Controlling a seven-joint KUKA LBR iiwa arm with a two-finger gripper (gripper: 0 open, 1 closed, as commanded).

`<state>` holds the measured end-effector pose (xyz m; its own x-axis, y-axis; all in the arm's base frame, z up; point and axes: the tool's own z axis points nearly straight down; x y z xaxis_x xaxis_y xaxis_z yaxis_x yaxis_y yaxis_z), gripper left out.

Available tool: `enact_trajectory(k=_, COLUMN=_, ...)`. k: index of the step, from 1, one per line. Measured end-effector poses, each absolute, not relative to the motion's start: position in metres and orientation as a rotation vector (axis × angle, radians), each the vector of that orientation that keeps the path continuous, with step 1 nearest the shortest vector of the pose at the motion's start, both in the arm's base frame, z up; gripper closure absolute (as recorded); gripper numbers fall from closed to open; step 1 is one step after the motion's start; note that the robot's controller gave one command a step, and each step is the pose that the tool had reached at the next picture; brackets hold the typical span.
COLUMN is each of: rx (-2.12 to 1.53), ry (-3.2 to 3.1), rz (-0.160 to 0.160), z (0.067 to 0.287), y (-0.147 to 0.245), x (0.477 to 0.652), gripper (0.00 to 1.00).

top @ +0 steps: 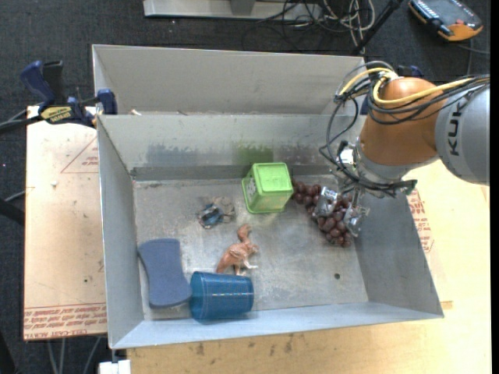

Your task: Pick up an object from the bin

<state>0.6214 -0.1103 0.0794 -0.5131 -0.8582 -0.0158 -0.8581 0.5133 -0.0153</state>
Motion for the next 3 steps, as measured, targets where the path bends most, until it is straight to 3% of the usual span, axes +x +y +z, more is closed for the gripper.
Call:
enact_trajectory(k=1, rx=-1.693, ry=2.637, rz=-0.004, z=0.091, y=-0.110, x=0.625, gripper=1.00)
enact_trajectory(k=2, rx=-1.708, ry=2.632, rz=0.005, z=0.079, y=-0.117, x=0.631, gripper=1.00)
enact_trajectory(k=3, rx=-1.857, ry=2.534, rz=0.035, z=0.078, y=-0.117, x=0.645, gripper=1.00)
